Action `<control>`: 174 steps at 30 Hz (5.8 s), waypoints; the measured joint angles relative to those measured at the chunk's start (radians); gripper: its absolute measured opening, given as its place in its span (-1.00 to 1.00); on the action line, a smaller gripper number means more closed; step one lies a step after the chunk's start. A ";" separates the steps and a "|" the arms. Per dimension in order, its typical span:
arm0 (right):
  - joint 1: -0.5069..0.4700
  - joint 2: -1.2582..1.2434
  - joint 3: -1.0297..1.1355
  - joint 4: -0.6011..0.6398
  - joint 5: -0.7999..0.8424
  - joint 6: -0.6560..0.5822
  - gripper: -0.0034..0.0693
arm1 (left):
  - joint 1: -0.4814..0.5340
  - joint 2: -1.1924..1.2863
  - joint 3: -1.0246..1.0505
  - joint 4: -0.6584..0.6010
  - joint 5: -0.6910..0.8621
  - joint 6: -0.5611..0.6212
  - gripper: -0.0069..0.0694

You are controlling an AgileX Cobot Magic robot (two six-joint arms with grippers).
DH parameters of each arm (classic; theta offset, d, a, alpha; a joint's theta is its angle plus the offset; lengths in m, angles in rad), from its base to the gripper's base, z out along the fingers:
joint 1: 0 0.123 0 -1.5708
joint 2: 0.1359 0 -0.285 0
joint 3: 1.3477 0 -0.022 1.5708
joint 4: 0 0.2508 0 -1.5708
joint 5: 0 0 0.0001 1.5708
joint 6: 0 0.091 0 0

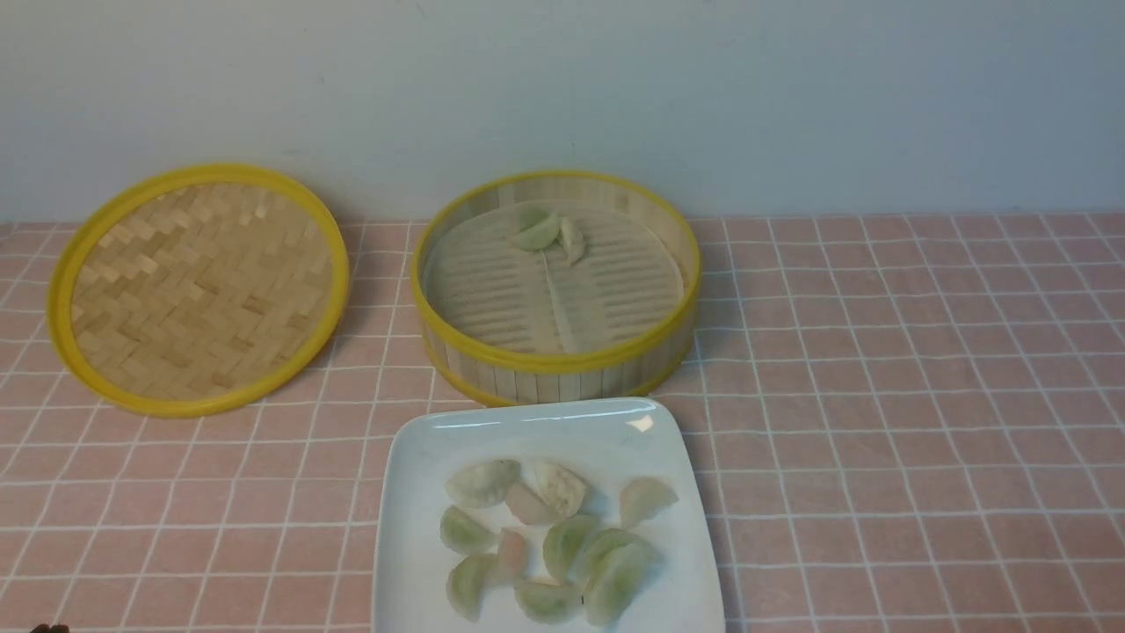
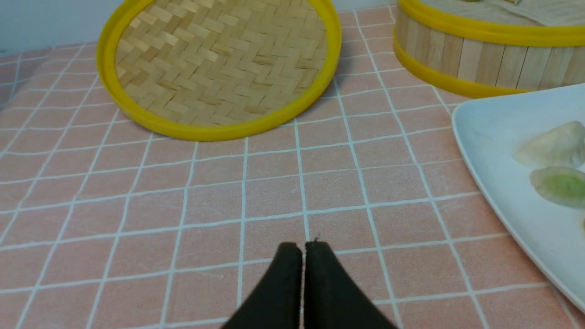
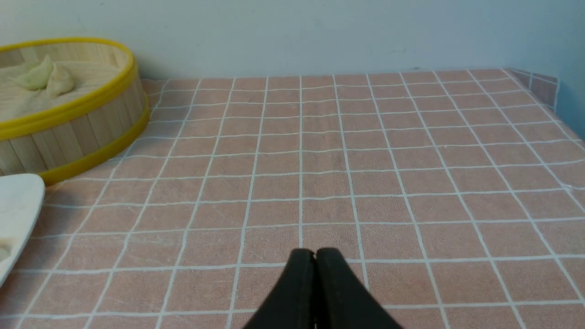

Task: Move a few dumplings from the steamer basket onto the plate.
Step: Use the left arm to grab a dumpling from the steamer, then use the left arm to put the dumpling into the plate, then use the left arm to grab a dumpling from the steamer

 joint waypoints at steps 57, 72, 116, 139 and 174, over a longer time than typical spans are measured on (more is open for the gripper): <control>0.000 0.000 0.001 0.000 -0.003 -0.026 -0.95 | -0.302 2.118 -2.366 -0.094 0.859 0.243 -0.83; 0.000 0.000 0.001 0.000 -0.003 -0.027 -0.95 | -0.302 2.679 -2.901 -0.096 0.871 0.301 -0.79; 0.000 0.000 0.001 0.000 -0.006 -0.026 -0.95 | -0.338 2.146 -2.484 -0.171 0.872 0.091 -0.28; 0.000 0.000 0.001 0.000 -0.007 -0.027 -0.95 | -0.490 1.856 -1.457 -0.193 0.683 0.131 0.27; 0.000 0.000 0.001 0.001 -0.007 -0.026 -0.95 | -0.327 2.613 -2.565 -0.244 0.523 0.149 0.44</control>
